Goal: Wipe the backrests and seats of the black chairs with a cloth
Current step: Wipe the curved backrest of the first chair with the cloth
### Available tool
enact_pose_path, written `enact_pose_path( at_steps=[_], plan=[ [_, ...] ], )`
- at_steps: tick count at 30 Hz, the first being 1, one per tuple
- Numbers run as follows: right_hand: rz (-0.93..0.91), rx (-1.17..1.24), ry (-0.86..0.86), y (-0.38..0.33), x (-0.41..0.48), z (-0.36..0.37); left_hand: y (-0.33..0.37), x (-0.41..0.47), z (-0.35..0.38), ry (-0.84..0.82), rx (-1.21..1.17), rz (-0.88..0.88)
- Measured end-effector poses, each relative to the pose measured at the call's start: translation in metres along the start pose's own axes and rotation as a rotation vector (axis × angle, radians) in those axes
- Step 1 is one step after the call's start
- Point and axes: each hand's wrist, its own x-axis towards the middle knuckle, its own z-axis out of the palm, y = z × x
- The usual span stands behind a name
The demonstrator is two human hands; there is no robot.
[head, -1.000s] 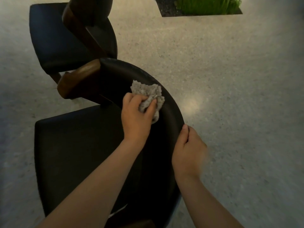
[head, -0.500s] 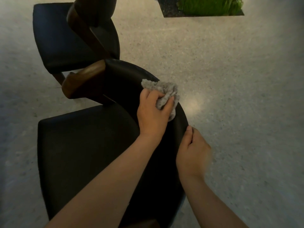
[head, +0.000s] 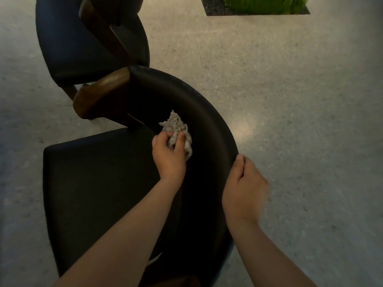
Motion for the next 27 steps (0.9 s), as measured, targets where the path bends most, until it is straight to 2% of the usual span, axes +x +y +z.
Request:
enact_pose_path(
  at_steps=[10,19,27],
  plan=[
    [0.006,0.006,-0.030,0.000,0.000,-0.001,-0.024,0.004,-0.002,0.037,0.023,-0.051],
    [0.010,0.032,-0.034,0.002,0.000,0.000,-0.023,-0.011,-0.009,-0.050,0.001,-0.021],
    [0.015,0.035,-0.037,0.001,0.001,-0.001,-0.033,0.001,0.002,0.060,0.021,-0.064]
  ],
)
